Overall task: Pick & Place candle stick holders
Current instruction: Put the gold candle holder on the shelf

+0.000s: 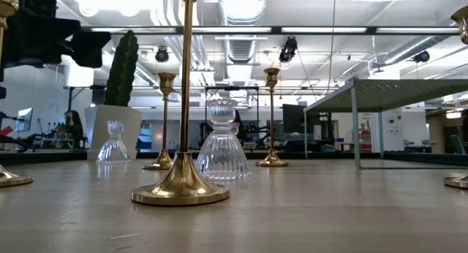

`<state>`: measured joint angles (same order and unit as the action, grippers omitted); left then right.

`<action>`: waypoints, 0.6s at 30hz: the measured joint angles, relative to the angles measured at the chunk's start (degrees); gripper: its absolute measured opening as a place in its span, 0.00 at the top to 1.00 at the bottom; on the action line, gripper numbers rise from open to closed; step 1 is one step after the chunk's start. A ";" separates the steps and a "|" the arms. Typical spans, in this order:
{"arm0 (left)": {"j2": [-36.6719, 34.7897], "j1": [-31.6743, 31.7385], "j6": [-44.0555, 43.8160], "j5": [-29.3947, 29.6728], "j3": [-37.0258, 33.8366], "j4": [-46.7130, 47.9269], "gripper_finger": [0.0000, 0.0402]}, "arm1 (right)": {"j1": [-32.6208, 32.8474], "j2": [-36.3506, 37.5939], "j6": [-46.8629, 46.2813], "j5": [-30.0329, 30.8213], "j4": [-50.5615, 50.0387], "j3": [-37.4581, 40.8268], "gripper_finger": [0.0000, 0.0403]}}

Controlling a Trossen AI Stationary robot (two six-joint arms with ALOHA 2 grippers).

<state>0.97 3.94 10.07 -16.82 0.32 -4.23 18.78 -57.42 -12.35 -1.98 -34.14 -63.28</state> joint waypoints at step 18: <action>0.00 -0.02 0.00 0.01 0.00 0.00 0.32 | 40.79 -6.77 -47.99 59.93 -7.70 3.11 0.98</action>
<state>0.97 3.92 10.07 -16.80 0.32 -4.23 59.56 -64.20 -60.33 57.95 -41.84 -60.17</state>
